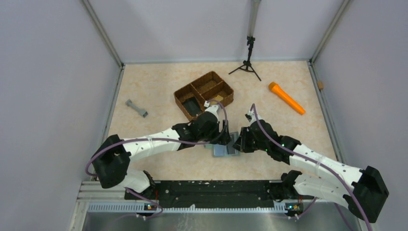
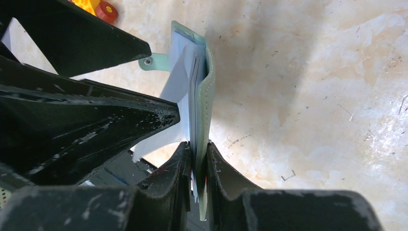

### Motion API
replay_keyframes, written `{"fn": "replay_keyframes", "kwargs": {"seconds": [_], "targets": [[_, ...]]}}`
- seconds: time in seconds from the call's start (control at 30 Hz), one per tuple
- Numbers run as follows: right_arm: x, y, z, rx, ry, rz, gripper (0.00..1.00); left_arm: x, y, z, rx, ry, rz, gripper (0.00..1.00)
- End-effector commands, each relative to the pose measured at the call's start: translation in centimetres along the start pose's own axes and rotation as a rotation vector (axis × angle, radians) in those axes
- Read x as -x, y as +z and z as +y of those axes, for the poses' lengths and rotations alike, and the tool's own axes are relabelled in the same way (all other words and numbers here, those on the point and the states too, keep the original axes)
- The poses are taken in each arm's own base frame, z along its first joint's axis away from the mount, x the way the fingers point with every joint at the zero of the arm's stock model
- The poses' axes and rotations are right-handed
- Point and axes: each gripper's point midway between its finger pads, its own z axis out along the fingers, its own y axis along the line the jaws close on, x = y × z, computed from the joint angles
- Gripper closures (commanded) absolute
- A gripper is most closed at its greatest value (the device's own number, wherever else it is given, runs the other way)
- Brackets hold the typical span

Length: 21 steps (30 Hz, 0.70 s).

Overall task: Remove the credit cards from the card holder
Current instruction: Open the card holder at the center of the board.

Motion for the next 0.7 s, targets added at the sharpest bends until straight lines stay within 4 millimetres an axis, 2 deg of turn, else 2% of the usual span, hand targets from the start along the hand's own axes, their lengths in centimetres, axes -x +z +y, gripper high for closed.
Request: {"fn": "replay_keyframes", "kwargs": {"seconds": [0.0, 0.1, 0.23, 0.33, 0.43, 0.6, 0.67], "targets": [[2.0, -0.7, 1.6, 0.044, 0.008, -0.064, 0.91, -0.7, -0.6, 0.5, -0.021, 0.001, -0.006, 0.14], [2.0, -0.8, 1.7, 0.048, 0.012, -0.065, 0.91, -1.5, -0.5, 1.6, 0.012, 0.008, 0.0, 0.14], [2.2, -1.0, 2.0, 0.062, 0.014, -0.072, 0.91, -2.4, -0.4, 4.2, 0.143, 0.018, 0.036, 0.15], [2.5, -1.3, 1.8, 0.052, 0.022, -0.083, 0.92, -2.9, -1.1, 5.7, 0.183, 0.017, 0.05, 0.19], [2.8, -1.8, 1.7, 0.057, 0.031, -0.101, 0.94, -3.4, -2.2, 6.4, 0.131, -0.014, 0.048, 0.19], [3.0, -2.4, 2.3, 0.124, 0.087, -0.122, 0.96, -3.0, -4.3, 5.4, -0.07, -0.067, 0.0, 0.11], [3.1, -2.6, 2.8, 0.17, 0.117, -0.126, 0.97, -2.7, -5.0, 4.8, -0.127, -0.079, -0.015, 0.05]]}}
